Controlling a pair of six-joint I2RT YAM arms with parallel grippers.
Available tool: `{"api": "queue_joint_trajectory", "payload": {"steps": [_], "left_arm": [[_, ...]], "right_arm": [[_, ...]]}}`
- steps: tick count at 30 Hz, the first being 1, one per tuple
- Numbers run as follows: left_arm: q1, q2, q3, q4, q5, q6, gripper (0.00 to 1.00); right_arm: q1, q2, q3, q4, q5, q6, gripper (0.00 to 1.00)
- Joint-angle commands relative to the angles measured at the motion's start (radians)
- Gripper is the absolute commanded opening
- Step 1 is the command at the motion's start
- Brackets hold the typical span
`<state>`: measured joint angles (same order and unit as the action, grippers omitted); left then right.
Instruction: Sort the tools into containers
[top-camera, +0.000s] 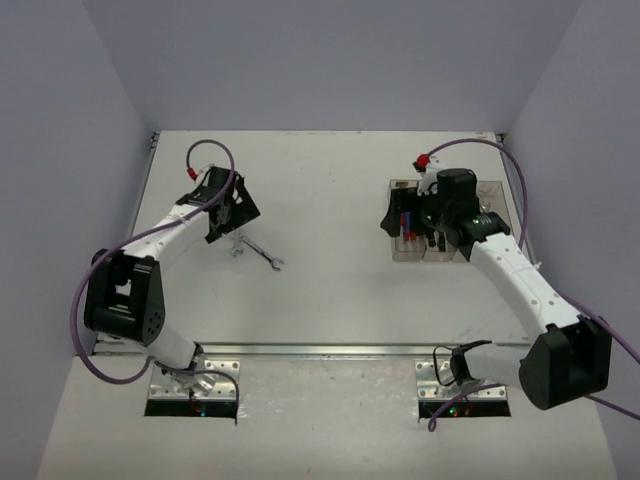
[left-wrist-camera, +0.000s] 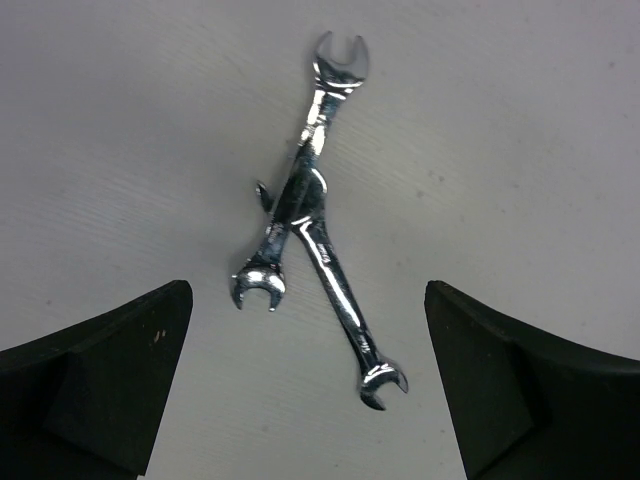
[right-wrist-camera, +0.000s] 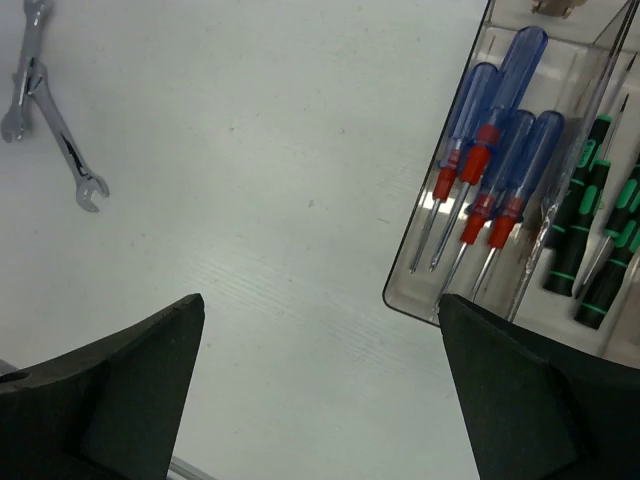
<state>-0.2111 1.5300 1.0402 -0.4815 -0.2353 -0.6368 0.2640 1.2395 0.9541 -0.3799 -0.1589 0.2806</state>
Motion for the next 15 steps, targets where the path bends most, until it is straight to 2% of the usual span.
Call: {"api": "queue_joint_trajectory", "payload": {"steps": [1, 3, 4, 6, 8, 10, 13, 15], "left_arm": [[0.052, 0.086, 0.086, -0.005, 0.039, 0.104, 0.98], [0.053, 0.162, 0.148, -0.059, 0.022, 0.129, 0.93], [0.052, 0.246, 0.214, -0.099, 0.01, 0.152, 0.85], [0.053, 0.317, 0.263, -0.119, -0.025, 0.183, 0.83], [0.058, 0.365, 0.29, -0.134, -0.071, 0.21, 0.8], [0.07, 0.42, 0.316, -0.144, -0.099, 0.223, 0.71], [0.073, 0.463, 0.339, -0.143, -0.101, 0.235, 0.65], [0.073, 0.488, 0.36, -0.144, -0.1, 0.243, 0.57]], "right_arm": [[-0.018, -0.074, -0.105, 0.14, -0.224, 0.067, 0.99], [-0.019, -0.09, -0.15, 0.172, -0.285, 0.062, 0.99], [-0.019, -0.094, -0.178, 0.187, -0.315, 0.051, 0.99], [-0.019, -0.084, -0.188, 0.193, -0.367, 0.024, 0.99], [-0.019, -0.076, -0.185, 0.182, -0.383, 0.01, 0.99], [-0.02, -0.077, -0.192, 0.182, -0.407, 0.0, 0.99], [-0.02, -0.077, -0.196, 0.183, -0.417, -0.017, 0.99], [-0.019, -0.077, -0.195, 0.178, -0.426, -0.025, 0.98]]}}
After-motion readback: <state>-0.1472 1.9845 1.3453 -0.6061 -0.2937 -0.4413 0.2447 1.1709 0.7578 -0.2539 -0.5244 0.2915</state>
